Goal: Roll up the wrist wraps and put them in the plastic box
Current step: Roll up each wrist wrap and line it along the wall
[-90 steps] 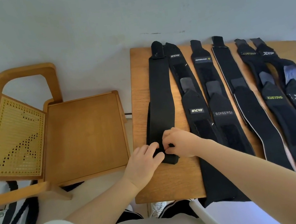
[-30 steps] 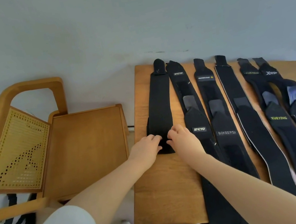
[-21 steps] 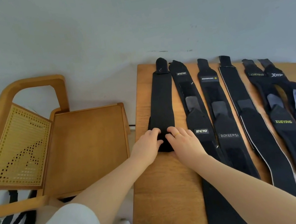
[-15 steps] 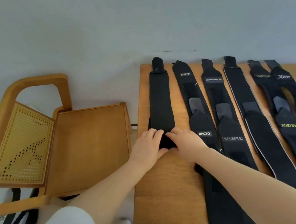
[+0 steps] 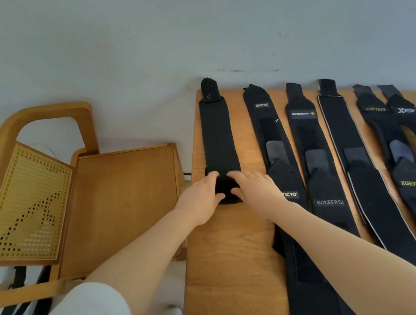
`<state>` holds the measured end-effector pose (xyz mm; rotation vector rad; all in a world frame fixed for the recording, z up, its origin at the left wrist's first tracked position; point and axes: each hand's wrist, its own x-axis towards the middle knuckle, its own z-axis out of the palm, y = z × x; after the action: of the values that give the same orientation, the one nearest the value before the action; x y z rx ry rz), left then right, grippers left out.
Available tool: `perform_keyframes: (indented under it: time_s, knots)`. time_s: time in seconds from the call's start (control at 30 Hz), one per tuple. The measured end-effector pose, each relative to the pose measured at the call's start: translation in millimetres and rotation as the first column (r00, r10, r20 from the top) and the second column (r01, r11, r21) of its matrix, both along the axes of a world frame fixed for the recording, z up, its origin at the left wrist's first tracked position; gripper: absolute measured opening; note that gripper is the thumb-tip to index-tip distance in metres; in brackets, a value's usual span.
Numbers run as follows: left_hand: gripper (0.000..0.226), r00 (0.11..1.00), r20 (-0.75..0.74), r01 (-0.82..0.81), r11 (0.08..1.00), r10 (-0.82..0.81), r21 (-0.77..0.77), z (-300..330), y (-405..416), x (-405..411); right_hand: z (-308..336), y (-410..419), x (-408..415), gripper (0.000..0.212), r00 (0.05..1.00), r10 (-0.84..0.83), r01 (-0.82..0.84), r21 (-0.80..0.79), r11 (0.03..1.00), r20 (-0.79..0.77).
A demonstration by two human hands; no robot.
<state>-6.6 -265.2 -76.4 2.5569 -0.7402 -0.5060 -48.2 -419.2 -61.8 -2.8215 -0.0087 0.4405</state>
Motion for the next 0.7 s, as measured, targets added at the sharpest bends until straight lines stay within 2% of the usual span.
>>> perform_keyframes:
  time_s: [0.07, 0.17, 0.27, 0.37, 0.43, 0.5, 0.57, 0.7]
  knots:
    - [0.047, 0.996, 0.002, -0.092, 0.994, 0.092, -0.055, 1, -1, 3, -1, 0, 7, 0.034, 0.998, -0.07, 0.07, 0.07, 0.995, -0.009]
    - [0.046, 0.982, 0.06, -0.172, 0.981, 0.178, -0.086, -2, -2, 3, -6, 1, 18, 0.028, 0.996, -0.089, 0.089, 0.007, 0.996, 0.021]
    - [0.049, 0.975, 0.18, -0.114, 0.99, 0.128, -0.086, -8, -3, 3, -11, 1, 31, 0.026, 0.989, -0.125, 0.131, -0.065, 0.989, 0.081]
    - [0.048, 0.971, 0.204, -0.117, 0.992, 0.122, -0.037, -10, -5, 11, -13, 0, 42, 0.022, 0.97, -0.214, 0.214, 0.014, 0.977, 0.111]
    - [0.049, 0.98, 0.15, -0.131, 0.991, 0.13, -0.004, -10, -6, 20, -16, -2, 42, 0.026, 0.957, -0.271, 0.257, 0.129, 0.958, 0.108]
    - [0.047, 0.988, 0.055, -0.143, 0.99, 0.143, 0.005, -8, -8, 30, -21, -5, 36, 0.043, 0.959, -0.274, 0.246, 0.266, 0.932, 0.075]
    - [0.045, 0.983, -0.046, -0.178, 0.984, 0.177, -0.013, -6, -11, 39, -22, -10, 31, 0.06, 0.972, -0.236, 0.223, 0.244, 0.944, 0.023]
    - [0.044, 0.937, -0.217, -0.295, 0.953, 0.273, -0.076, -3, -20, 50, -21, -16, 43, 0.058, 0.965, -0.246, 0.259, 0.181, 0.949, -0.089]
